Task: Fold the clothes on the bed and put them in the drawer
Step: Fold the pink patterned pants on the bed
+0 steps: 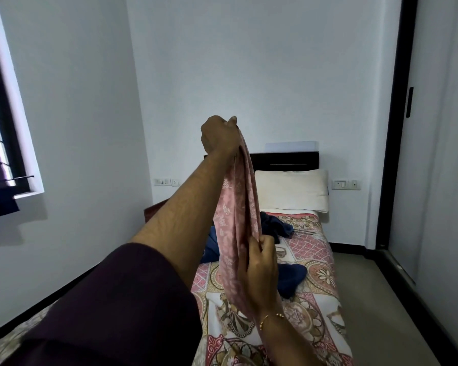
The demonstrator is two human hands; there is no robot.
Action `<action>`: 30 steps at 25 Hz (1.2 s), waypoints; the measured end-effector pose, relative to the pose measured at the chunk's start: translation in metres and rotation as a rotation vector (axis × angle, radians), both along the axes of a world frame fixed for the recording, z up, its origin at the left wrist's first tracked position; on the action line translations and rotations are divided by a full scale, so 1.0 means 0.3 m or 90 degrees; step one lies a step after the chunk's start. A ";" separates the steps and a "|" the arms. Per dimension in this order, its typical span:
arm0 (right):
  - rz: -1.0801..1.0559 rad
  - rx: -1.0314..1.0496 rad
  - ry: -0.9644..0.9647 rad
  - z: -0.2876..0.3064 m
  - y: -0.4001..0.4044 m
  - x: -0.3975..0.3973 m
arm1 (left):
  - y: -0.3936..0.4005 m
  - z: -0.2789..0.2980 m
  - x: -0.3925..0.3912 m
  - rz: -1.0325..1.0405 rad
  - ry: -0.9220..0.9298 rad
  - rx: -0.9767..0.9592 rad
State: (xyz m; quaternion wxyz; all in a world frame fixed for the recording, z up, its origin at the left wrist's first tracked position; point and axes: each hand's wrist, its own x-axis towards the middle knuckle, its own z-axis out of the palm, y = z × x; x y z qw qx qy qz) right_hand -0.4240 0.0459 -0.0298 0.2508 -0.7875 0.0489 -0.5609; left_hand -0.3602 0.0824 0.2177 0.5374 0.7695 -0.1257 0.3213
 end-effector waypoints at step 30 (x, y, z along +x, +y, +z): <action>0.318 0.262 0.351 0.305 -0.299 0.089 | 0.364 0.053 0.163 0.234 -0.084 -0.093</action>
